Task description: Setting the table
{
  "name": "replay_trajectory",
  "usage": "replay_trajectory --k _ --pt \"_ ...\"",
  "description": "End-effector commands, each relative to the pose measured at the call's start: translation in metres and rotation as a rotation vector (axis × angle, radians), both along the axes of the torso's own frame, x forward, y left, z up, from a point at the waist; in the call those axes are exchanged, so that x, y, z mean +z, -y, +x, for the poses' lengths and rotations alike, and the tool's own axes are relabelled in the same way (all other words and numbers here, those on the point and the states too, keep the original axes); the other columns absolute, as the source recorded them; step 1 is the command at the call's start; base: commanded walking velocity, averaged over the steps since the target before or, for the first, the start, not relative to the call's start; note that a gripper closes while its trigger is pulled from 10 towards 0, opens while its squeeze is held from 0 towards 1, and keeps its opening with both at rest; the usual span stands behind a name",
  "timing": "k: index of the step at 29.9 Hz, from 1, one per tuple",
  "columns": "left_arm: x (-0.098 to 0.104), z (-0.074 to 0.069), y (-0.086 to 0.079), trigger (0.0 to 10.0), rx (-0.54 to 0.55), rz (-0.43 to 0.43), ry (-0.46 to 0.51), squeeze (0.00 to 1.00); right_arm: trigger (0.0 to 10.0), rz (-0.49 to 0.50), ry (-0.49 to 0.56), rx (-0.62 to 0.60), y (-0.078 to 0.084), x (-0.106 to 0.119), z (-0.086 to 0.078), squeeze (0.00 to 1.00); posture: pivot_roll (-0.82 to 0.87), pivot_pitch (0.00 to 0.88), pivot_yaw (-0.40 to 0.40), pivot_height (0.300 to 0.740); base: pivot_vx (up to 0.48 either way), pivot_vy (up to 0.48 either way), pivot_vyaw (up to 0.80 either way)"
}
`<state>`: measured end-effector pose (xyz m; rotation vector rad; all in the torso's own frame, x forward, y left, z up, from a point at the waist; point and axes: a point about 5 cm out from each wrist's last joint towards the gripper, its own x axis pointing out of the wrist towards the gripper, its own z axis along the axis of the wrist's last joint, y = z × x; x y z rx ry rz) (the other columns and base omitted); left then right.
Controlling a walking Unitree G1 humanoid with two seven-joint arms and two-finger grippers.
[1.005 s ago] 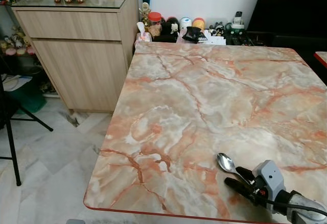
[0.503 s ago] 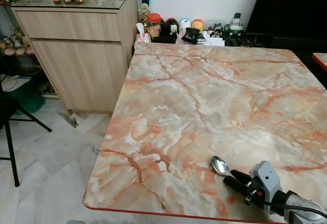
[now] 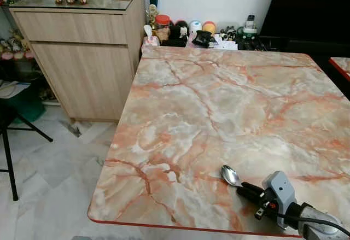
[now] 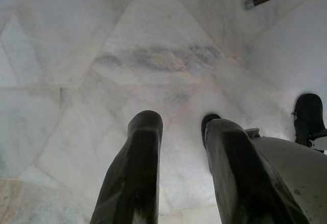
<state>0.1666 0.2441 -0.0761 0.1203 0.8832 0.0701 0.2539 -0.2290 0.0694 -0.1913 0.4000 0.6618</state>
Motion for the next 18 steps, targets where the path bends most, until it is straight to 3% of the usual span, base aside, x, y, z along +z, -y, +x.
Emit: replay_trajectory --k 1,3,4,5,6,11,18 --pt "-0.006 -0.010 0.002 10.0 0.009 -0.013 -0.045 0.00 0.0 -0.026 -0.045 -0.050 0.001 -0.013 -0.002 0.00 -0.01 0.108 -0.007 0.740 0.000 0.000 0.00" --pt "-0.006 -0.010 0.002 10.0 0.005 -0.008 -0.047 0.00 0.0 -0.030 -0.019 -0.078 0.001 -0.011 0.002 0.00 -0.01 0.104 -0.007 0.740 0.000 0.000 0.00" --pt "-0.006 -0.010 0.002 10.0 0.005 -0.007 -0.048 0.00 4.4 -0.031 -0.004 -0.107 0.002 -0.010 0.005 0.00 -0.01 0.102 -0.007 0.740 0.000 0.000 0.00" --pt "-0.006 -0.010 0.002 10.0 0.005 -0.006 -0.048 0.00 4.4 -0.032 0.006 -0.127 0.002 -0.010 0.007 0.00 -0.01 0.102 -0.007 0.740 0.000 0.000 0.00" --pt "-0.006 -0.011 0.002 10.0 0.005 -0.006 -0.048 0.00 10.0 -0.050 0.073 -0.177 0.004 -0.003 0.014 0.00 -0.01 0.098 -0.007 0.740 0.000 0.000 0.00" --pt "-0.005 -0.010 0.001 10.0 -0.003 0.013 -0.048 0.00 10.0 0.031 0.361 -0.491 0.014 0.043 0.042 0.00 -0.03 0.072 -0.005 0.740 0.000 0.000 0.00" --pt "-0.002 -0.004 -0.002 10.0 0.008 0.016 -0.028 0.00 10.0 0.103 0.523 -0.537 -0.011 0.068 0.042 0.00 -0.02 0.045 -0.012 0.740 0.000 0.000 0.00"
